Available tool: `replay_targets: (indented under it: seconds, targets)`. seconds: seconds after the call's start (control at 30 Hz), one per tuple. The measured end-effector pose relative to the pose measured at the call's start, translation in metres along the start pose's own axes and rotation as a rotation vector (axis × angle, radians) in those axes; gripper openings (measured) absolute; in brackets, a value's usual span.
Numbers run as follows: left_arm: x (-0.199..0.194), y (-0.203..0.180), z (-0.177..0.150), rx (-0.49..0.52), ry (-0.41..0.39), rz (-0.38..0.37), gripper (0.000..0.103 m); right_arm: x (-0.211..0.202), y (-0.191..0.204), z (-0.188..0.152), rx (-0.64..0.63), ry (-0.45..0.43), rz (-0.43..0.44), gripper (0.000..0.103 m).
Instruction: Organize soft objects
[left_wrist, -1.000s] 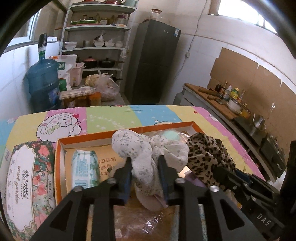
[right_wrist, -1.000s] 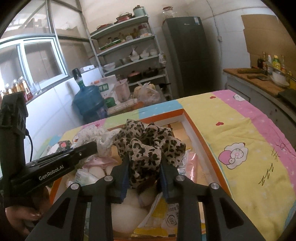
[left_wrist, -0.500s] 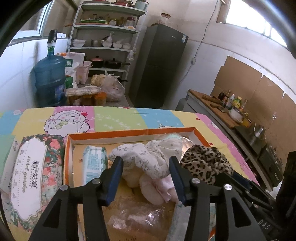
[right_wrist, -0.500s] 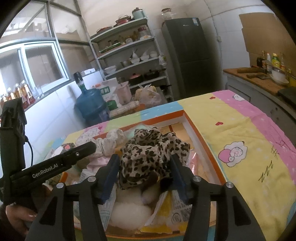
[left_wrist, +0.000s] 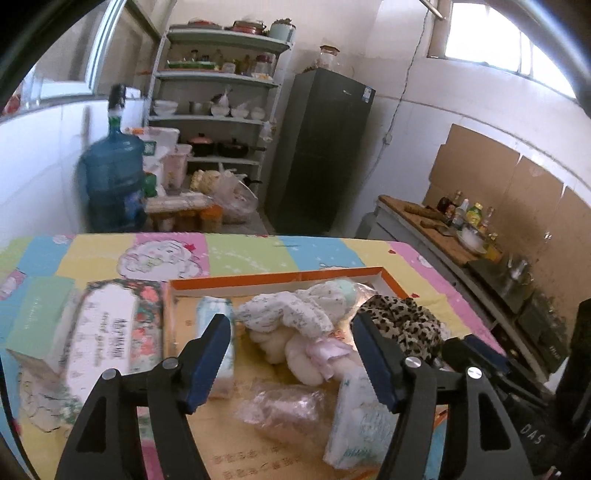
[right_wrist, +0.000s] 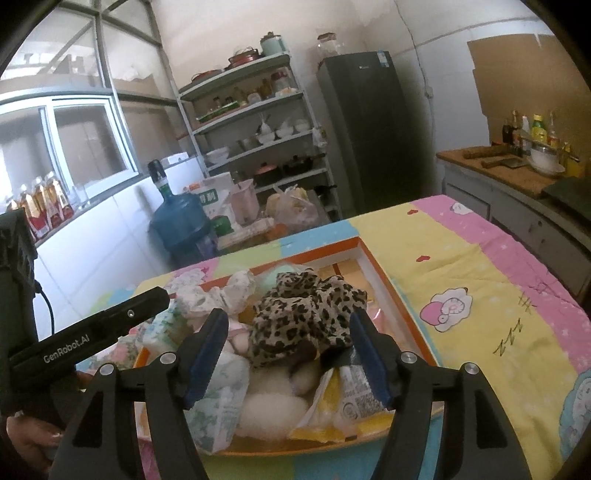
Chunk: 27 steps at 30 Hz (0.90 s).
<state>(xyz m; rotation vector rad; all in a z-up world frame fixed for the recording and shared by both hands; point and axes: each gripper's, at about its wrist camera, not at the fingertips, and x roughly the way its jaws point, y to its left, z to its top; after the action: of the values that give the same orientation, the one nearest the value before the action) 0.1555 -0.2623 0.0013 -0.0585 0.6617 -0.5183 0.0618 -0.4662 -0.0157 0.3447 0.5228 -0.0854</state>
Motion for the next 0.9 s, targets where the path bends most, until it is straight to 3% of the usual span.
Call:
replay_targets:
  seconds: [0.33,0.5,0.73,0.9]
  targets:
    - [-0.048,0.001,-0.014,0.047,-0.058,0.106,0.069,-0.026,0.025,-0.007,-0.034,-0.027,0.006,0.070]
    - [-0.076,0.002,-0.024,0.063,-0.100,0.122,0.068,-0.040,0.045,-0.013,-0.065,-0.040,0.005,0.070]
    - [-0.116,0.014,-0.041,0.073,-0.165,0.184,0.068,-0.062,0.081,-0.026,-0.149,-0.081,-0.112,0.073]
    - [-0.144,0.021,-0.055,0.081,-0.195,0.227,0.068,-0.080,0.098,-0.038,-0.157,-0.098,-0.070,0.073]
